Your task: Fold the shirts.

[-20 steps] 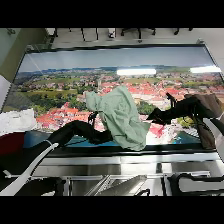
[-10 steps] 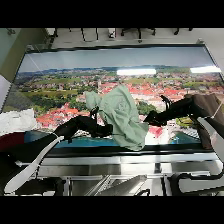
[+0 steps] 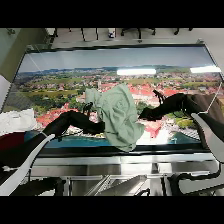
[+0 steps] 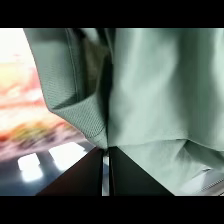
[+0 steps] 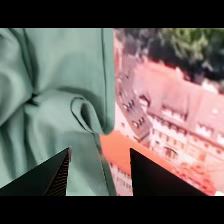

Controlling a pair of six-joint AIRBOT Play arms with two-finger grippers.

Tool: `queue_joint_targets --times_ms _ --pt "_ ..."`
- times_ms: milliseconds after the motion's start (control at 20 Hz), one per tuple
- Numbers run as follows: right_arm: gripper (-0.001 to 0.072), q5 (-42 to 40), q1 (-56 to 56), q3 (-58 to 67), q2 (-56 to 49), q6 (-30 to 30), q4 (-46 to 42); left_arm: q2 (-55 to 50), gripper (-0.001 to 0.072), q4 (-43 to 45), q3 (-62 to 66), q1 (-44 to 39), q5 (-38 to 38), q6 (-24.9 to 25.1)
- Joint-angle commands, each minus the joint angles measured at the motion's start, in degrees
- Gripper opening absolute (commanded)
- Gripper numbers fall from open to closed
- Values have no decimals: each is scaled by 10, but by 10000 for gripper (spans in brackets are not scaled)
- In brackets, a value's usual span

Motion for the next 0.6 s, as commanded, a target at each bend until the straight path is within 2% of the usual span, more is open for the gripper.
queue_joint_targets --times_ms 0,50,250,450,500,550 --pt "489 20 -2 59 0 11 4 63 16 71 -49 78 73 -1" --pt "535 40 -1 63 -1 19 5 80 16 70 -67 105 71 10" --pt "528 87 23 64 -37 35 18 109 16 69 -94 169 70 57" --pt "524 70 38 86 -99 63 46 109 16 68 -94 215 71 70" --pt "517 61 42 94 -110 63 54 109 16 68 -93 224 74 75" --pt "466 54 48 101 -117 63 63 109 16 68 -93 231 76 89"
